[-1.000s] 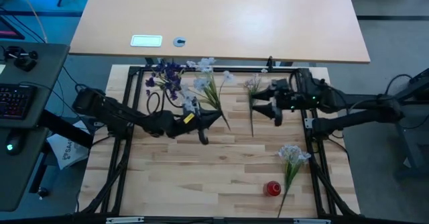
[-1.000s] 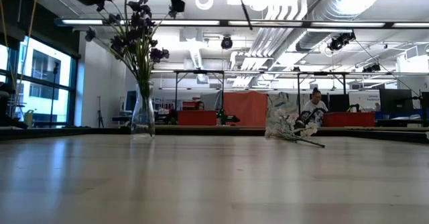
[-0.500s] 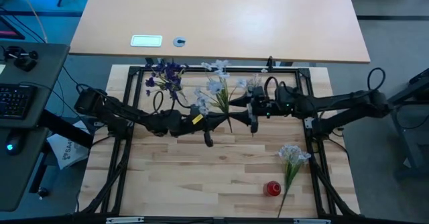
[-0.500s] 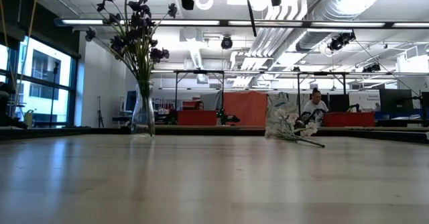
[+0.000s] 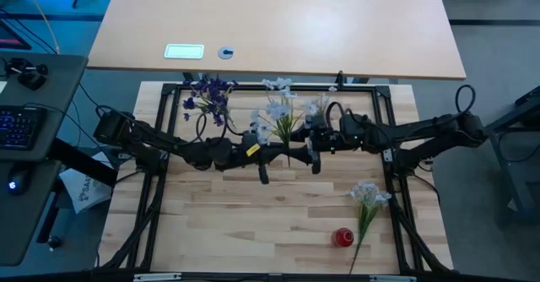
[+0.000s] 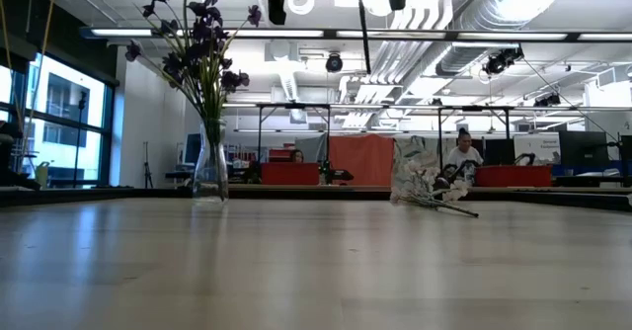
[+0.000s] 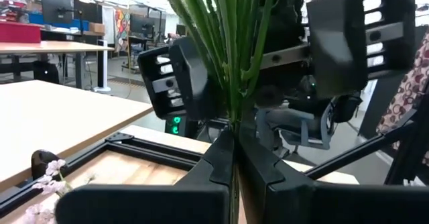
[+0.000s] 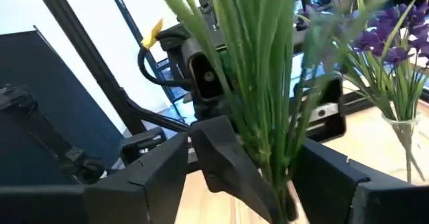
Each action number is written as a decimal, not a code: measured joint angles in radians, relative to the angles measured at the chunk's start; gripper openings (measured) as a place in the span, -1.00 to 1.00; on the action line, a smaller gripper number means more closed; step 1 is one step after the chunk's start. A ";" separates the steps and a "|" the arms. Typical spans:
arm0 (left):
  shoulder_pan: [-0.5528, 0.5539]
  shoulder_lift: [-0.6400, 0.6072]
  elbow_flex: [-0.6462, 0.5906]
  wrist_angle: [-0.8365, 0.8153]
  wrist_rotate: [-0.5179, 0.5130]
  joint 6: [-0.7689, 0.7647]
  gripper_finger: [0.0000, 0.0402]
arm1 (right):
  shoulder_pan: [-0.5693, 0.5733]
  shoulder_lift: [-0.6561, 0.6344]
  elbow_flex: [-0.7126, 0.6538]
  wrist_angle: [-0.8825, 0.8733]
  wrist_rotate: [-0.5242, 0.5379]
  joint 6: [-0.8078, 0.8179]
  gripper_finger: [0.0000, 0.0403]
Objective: Sort flowers into vase by color
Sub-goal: Put the bottom left white flowers into the red vase
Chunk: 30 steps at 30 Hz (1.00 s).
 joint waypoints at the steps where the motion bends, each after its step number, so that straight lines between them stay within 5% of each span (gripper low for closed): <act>1: 0.000 0.000 0.000 0.000 -0.001 0.000 -1.00 | 0.000 0.000 0.000 -0.005 0.003 -0.002 0.11; 15: -0.003 0.000 0.000 -0.010 0.002 0.000 -1.00 | -0.003 -0.009 0.000 -0.044 0.005 -0.037 -0.94; 22: -0.008 -0.062 0.000 -0.155 -0.059 -0.043 -0.74 | -0.025 -0.102 0.000 -0.163 -0.013 -0.048 -0.95; 30: -0.035 -0.250 -0.011 -0.630 -0.069 -0.184 -0.31 | -0.023 -0.334 0.000 -0.478 -0.019 -0.027 -0.98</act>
